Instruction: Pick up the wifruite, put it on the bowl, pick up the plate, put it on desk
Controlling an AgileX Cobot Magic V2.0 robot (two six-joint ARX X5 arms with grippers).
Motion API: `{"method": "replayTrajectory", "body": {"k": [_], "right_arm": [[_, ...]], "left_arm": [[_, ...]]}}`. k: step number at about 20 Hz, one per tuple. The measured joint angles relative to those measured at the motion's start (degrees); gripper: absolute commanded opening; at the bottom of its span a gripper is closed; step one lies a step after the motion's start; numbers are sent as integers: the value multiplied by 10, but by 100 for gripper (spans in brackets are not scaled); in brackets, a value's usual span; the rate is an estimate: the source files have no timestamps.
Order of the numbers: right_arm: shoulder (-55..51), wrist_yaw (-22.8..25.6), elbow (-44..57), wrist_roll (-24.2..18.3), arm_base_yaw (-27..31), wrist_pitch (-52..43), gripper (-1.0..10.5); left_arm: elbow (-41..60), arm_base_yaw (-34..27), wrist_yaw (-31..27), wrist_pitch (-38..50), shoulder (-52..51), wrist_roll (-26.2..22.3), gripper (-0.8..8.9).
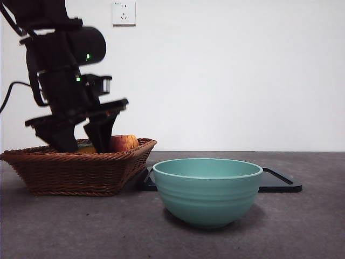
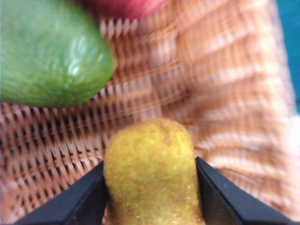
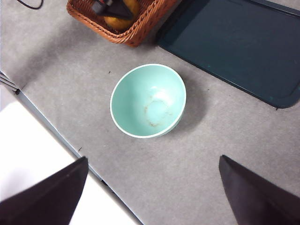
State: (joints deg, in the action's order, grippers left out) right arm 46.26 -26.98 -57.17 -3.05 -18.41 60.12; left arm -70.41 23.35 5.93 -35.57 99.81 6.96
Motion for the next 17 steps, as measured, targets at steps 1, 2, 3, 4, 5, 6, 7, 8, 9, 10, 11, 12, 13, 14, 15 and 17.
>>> {"method": "replayTrajectory", "body": {"k": [1,2,3,4,5,6,7,8,9,10,11,12,13,14,15,17], "right_arm": [[0,0,0,0,0,0,447],[0,0,0,0,0,0,447],[0,0,0,0,0,0,447],[0,0,0,0,0,0,447],[0,0,0,0,0,0,447],[0,0,0,0,0,0,447],[0,0,0,1,0,0,447],[0,0,0,4,0,0,447],[0,0,0,5,0,0,447],[0,0,0,6,0,0,447],[0,0,0,8,0,0,447],[0,0,0,9,0,0,447],[0,0,0,10,0,0,447],[0,0,0,10,0,0,447],[0,0,0,14,0,0,447],[0,0,0,17,0,0,447]], "left_arm": [[0,4,0,-4,-23,0,209],[0,9,0,-7,-46,0,209],[0,17,0,-12,-76,0,210],[0,25,2,-17,-99,0,210],[0,38,7,-24,-122,0,214],[0,50,14,-29,-139,1,214],[0,68,18,-33,-156,5,214],[0,84,20,-35,-169,7,214],[0,106,26,-34,-179,11,214],[0,129,30,-33,-185,16,215],[0,151,30,-32,-185,20,215],[0,172,30,-32,-184,23,215],[0,191,30,-27,-182,27,215],[0,210,30,-16,-178,28,215],[-1,227,30,-5,-172,29,215],[0,250,30,15,-152,29,215]]}}
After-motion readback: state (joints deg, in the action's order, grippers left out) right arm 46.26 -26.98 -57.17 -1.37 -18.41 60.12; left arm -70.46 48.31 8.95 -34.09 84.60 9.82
